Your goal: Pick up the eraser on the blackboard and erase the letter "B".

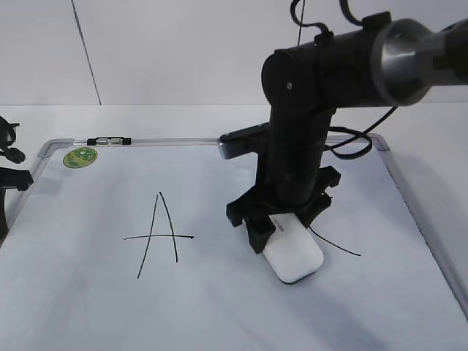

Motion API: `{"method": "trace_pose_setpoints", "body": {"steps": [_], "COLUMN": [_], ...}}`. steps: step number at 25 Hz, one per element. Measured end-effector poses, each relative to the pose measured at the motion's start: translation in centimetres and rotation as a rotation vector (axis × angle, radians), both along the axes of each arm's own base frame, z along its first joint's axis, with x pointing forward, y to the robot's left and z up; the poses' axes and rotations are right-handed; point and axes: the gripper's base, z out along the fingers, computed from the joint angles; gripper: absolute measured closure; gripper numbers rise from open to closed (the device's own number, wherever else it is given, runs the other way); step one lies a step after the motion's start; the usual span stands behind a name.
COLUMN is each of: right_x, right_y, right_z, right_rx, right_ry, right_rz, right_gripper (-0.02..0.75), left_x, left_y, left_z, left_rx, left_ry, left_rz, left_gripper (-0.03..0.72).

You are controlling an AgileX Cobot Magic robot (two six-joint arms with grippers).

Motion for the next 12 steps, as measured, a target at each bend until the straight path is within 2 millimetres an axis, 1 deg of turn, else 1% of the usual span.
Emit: {"method": "trace_pose_setpoints", "body": {"steps": [3,5,7,9,12], "right_x": [0.4,0.6,0.8,1.4,2.5], "right_y": [-0.3,-0.7,-1.3,-2.5,-5.1], "right_z": [2.1,2.9,3.0,3.0,3.0], "right_rx": [0.021,0.025,0.019,0.007,-0.016], "right_ry": [-0.062,-0.079,-0.075,-0.06,-0.04], "right_rz": [-0.003,-0.022,-0.051,-0.091,-0.166], "right_gripper": [0.188,0.188,0.188,0.188,0.188], "left_x": [0.0,0.0,0.0,0.0,-0.1], "left_y": [0.0,0.0,0.0,0.0,0.0], "left_z": [0.0,0.0,0.0,0.0,0.0], "left_rx": [0.0,0.0,-0.003,-0.005,-0.005], "left_ry": [0.001,0.001,0.001,0.004,0.006], "left_rz": [0.0,0.0,0.002,0.003,0.003], "left_gripper": [0.676,0.676,0.676,0.676,0.676]}}
